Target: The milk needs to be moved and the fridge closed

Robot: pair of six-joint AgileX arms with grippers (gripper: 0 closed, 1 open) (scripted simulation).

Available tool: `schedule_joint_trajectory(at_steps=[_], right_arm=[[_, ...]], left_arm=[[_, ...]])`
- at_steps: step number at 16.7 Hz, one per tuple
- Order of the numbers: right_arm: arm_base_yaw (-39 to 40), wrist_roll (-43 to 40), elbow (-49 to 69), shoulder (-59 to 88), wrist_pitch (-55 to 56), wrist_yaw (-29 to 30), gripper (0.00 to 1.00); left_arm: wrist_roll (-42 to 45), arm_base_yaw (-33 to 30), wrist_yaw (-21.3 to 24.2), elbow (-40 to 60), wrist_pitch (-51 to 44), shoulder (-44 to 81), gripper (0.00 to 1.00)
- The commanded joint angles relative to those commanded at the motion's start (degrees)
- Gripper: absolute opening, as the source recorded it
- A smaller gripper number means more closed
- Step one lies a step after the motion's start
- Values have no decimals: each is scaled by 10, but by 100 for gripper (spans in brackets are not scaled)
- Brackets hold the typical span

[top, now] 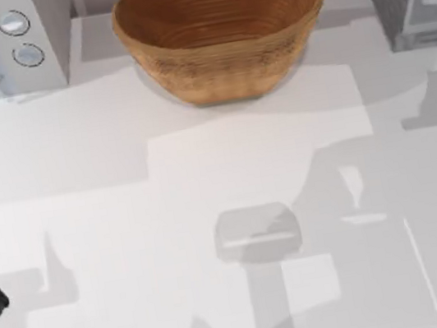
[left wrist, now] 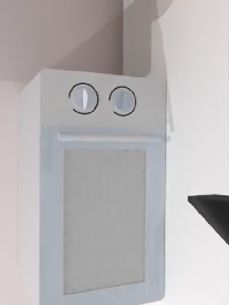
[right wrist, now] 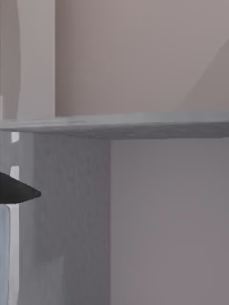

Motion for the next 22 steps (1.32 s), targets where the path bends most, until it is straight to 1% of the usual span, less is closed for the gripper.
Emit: schedule_joint_trajectory(at_steps=[4,9,13,18,22], right_arm=[[-10,3,37,37,-1,-20,0],[-49,-7,187,186,-30,-49,0],[-67,-4,281,266,-47,-82,0],[-110,-12,445,395,-68,-106,0],[-126,-10,494,441,-92,-133,0]], left_arm=[[0,0,0,0,0,0,100],[0,0,0,0,0,0,100],[0,0,0,0,0,0,100],[0,0,0,0,0,0,100],[0,0,0,0,0,0,100]])
